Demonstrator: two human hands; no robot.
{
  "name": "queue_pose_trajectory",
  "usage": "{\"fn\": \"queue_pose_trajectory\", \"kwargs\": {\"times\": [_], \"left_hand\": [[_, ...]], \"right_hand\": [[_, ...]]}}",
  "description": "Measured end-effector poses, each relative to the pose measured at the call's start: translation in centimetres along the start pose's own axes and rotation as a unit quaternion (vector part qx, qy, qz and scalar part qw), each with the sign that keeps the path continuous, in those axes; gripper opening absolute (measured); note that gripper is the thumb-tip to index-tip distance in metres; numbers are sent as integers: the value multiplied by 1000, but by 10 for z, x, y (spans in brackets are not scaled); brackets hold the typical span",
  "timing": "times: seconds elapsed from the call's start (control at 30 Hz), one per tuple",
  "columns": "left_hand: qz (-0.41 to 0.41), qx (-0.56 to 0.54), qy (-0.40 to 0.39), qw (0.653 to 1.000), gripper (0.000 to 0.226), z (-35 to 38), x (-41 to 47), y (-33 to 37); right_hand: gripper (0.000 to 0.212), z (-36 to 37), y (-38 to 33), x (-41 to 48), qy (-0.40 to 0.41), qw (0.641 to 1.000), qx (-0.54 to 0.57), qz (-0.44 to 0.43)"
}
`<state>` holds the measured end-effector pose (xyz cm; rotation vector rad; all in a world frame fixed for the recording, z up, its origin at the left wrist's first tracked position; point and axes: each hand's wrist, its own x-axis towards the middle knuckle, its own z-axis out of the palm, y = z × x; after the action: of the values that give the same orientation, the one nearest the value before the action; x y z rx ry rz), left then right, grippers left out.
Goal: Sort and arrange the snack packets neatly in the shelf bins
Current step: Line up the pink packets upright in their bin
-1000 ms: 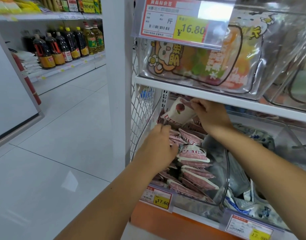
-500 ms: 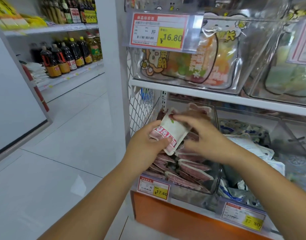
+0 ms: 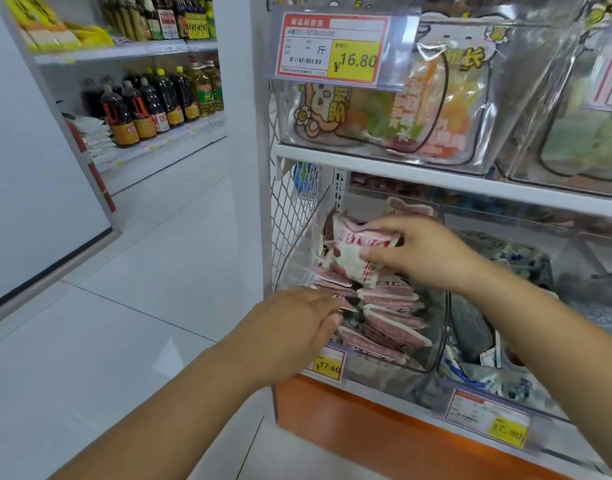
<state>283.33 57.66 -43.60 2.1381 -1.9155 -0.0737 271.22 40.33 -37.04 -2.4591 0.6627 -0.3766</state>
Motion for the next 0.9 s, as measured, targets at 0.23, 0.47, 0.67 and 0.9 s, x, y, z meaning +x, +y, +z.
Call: {"fn": "queue_pose_trajectory", "kwargs": {"times": [0.23,0.47,0.67,0.9], "left_hand": [[-12,5,-17,1000,42,1,0,-2],[1,-11,-14,1000,41,5,1,-6],[4,-43,19,999,39,6,3,-7],[-51,-84,49,994,56,5,23,-3]], "right_hand": [[17,37,2,26,-75,976,-197,-64],[24,54,12,51,-95,942,-318,-58],[18,44,4,57,-119,970,-209,-31],[9,35,11,69,-283,940,-188,-29]]}}
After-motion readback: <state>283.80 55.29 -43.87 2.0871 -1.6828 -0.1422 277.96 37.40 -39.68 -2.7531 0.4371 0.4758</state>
